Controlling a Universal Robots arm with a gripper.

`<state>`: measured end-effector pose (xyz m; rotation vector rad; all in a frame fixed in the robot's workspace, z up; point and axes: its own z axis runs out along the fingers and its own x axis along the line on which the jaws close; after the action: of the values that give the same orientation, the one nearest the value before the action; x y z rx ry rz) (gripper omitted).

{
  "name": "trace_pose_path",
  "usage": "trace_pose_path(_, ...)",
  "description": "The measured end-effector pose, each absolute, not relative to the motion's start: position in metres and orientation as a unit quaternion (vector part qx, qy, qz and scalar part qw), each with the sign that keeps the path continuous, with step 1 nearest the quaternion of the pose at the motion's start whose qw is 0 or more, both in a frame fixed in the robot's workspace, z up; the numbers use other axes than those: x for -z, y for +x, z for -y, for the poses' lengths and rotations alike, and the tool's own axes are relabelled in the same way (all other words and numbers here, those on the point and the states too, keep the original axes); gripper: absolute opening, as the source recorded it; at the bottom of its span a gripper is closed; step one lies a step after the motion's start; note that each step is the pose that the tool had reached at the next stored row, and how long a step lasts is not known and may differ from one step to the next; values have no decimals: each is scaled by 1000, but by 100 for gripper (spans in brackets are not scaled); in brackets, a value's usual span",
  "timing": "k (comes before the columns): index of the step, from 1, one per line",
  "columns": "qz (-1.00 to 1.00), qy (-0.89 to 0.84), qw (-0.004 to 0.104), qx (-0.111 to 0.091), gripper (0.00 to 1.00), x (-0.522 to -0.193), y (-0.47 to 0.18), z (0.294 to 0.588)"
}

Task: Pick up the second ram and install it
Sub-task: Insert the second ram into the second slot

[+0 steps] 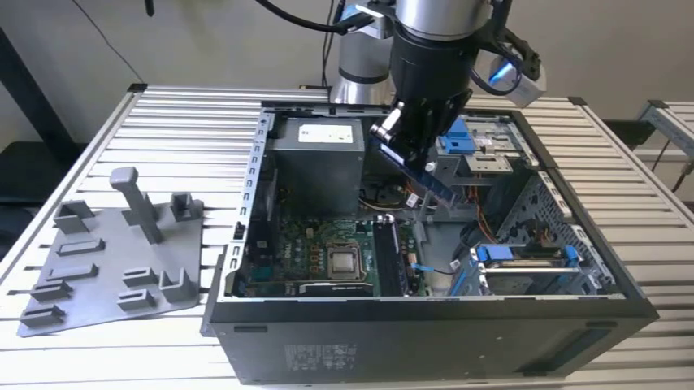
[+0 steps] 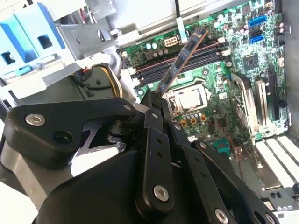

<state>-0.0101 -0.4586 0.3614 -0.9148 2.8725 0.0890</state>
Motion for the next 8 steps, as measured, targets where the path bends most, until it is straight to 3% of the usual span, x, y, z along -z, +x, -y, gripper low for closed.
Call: trace_pose_path(8,-956,-285,63,-27,14,-361,-10,459)
